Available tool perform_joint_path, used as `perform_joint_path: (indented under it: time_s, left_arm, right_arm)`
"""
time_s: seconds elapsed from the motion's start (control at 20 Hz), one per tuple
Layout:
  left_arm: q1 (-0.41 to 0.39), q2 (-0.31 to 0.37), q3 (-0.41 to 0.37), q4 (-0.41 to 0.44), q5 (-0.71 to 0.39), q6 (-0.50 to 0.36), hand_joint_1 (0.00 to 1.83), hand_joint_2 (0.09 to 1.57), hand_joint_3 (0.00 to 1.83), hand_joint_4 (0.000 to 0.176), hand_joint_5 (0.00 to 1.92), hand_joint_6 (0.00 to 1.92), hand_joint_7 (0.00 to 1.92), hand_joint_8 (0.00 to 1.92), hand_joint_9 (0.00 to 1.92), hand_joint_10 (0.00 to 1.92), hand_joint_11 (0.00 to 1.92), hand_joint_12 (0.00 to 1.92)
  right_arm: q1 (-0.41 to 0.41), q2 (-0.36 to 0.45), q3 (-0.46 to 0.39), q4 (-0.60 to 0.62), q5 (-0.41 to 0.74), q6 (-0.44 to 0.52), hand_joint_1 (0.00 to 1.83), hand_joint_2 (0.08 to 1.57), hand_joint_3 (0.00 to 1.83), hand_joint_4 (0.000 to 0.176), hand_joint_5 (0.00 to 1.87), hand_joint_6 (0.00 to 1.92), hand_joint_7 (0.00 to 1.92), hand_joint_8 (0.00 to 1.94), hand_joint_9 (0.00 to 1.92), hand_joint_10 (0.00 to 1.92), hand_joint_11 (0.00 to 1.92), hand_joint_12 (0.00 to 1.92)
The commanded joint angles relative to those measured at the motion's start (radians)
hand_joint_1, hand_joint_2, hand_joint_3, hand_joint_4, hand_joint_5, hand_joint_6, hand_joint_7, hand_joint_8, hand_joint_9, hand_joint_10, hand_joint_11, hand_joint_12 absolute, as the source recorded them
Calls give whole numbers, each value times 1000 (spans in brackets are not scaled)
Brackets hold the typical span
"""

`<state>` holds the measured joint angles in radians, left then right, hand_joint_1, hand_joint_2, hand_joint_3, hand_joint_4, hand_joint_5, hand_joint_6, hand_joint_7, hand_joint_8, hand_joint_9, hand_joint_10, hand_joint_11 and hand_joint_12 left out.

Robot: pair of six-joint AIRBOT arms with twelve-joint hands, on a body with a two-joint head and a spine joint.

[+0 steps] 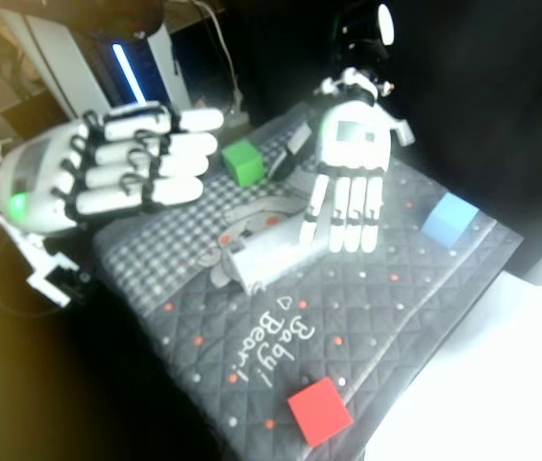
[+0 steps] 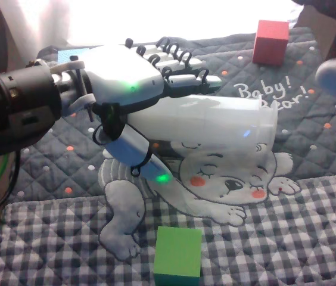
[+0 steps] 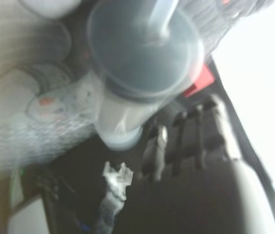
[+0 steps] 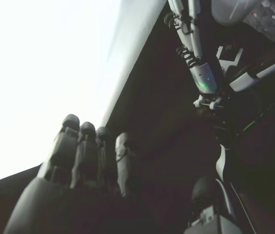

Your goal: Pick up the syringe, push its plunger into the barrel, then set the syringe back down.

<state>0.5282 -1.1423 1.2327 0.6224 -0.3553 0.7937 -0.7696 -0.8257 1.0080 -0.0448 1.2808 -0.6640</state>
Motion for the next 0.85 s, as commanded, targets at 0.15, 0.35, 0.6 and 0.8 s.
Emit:
perform_joint_path:
  time_s: [0.15,0.35,0.6,0.8]
  left_arm:
    - [-15,42,-14,-24,-142,0,411,718,0,138,0,0,0,0,0,0,0,0]
    - [-36,106,-53,-49,-201,0,304,783,0,57,0,0,0,0,0,0,0,0]
    - [-38,195,-131,-131,-287,0,544,783,0,53,0,0,0,0,0,0,0,0]
    - [3,225,-162,-246,-353,0,603,741,6,91,0,0,0,0,0,0,0,0]
  right_arm:
    - [16,5,2,24,126,3,5,1451,14,167,216,5,99,4,71,4,43,20]
    - [16,5,2,35,128,3,0,1490,17,166,244,9,117,8,57,2,21,10]
    - [16,5,-1,39,134,3,0,1541,5,159,273,9,110,7,27,6,16,7]
    - [16,5,-5,45,144,3,0,1508,0,171,265,3,98,0,20,2,27,12]
